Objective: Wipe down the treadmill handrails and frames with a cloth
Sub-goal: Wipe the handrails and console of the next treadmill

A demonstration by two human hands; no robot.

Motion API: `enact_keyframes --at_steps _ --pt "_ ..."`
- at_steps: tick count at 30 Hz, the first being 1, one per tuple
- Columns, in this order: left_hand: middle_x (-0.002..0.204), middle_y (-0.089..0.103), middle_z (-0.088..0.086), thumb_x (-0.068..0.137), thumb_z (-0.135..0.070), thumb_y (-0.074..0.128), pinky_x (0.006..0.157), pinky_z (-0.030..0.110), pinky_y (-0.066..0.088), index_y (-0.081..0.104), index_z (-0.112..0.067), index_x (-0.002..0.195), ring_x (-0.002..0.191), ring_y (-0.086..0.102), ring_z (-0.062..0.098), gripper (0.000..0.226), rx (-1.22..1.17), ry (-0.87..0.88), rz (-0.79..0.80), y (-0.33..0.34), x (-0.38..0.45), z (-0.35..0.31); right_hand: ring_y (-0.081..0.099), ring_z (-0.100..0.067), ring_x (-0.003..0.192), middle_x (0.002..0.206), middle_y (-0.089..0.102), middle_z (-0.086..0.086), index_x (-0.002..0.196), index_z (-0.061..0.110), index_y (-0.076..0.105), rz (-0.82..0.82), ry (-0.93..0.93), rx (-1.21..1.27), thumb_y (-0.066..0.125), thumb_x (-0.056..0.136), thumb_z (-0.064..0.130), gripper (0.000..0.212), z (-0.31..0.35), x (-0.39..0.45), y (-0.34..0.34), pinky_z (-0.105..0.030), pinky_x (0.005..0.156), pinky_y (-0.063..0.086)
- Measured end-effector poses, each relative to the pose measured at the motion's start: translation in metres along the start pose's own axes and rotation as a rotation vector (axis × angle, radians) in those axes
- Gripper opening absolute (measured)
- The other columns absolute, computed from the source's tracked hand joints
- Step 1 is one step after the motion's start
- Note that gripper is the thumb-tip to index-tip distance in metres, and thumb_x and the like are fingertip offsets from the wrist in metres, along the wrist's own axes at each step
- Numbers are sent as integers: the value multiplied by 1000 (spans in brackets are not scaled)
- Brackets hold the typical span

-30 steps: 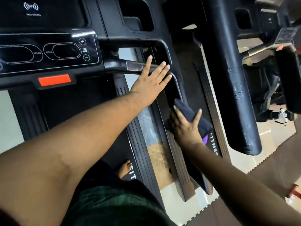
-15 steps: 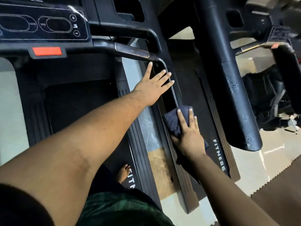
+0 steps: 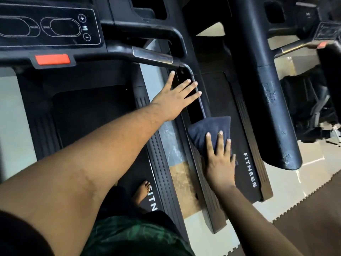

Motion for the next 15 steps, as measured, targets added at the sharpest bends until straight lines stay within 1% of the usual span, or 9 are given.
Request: enact_keyframes --at_steps 1,2,3,4,6,8,10,13,15 --pt "173 -9 11 91 -12 64 116 77 3 -9 -25 163 160 -2 27 103 9 17 -24 0 2 2 4 -50 154 170 -16 -12 162 34 -12 29 -3 -21 82 79 16 126 2 14 -3 -72 106 38" --pt "173 -8 12 91 -14 65 116 77 4 -8 -25 164 160 -3 27 103 22 30 -50 0 5 3 -3 -50 154 168 -24 -11 161 36 -14 42 -25 -45 82 79 17 128 8 30 -8 -72 108 37" --pt "173 -7 12 91 -15 65 116 77 5 -7 -25 164 160 -3 28 103 35 46 -67 0 7 4 -10 -50 154 166 -30 -10 160 38 -14 32 -70 -85 77 84 20 121 19 48 -16 -74 108 34" --pt "173 -7 13 91 -15 65 117 76 5 -6 -25 164 160 -4 28 102 39 58 -77 0 9 7 -15 -51 153 164 -32 -10 161 38 -11 25 -103 -131 68 91 24 107 32 66 -22 -77 108 32" --pt "172 -9 13 91 -15 65 119 74 4 -7 -24 164 160 -7 28 102 20 58 -87 3 11 15 -21 -50 151 164 -34 -8 163 34 0 8 -133 -203 53 100 30 82 53 96 -32 -83 105 26" --pt "172 -12 12 90 -14 64 121 71 3 -11 -23 163 160 -8 28 105 7 40 -102 7 11 20 -22 -49 152 165 -33 -6 164 28 11 -29 -176 -283 49 101 26 75 63 110 -37 -85 104 25" --pt "172 -14 12 90 -12 64 122 69 4 -14 -21 162 160 -7 29 107 -12 50 -100 11 9 19 -21 -47 152 168 -29 -1 163 24 22 -15 -225 -305 48 98 17 70 62 106 -33 -82 105 29" --pt "171 -16 12 88 -7 64 123 68 3 -16 -19 162 160 -7 28 111 -54 42 -84 17 0 13 -31 -41 150 171 -17 2 155 22 43 59 -262 -350 41 93 16 63 46 62 -15 -78 110 25" --pt "171 -18 12 87 -3 63 122 69 2 -19 -20 162 159 -10 28 112 -86 37 -52 20 -11 11 -38 -39 147 173 -9 1 158 23 39 140 -280 -422 44 92 19 66 33 28 -1 -78 111 21"
Point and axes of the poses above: each hand's wrist, its own x-axis towards the middle knuckle, its own y-axis out of the palm, z = x × y, the point moved 8 cm from there along x, towards the middle knuckle
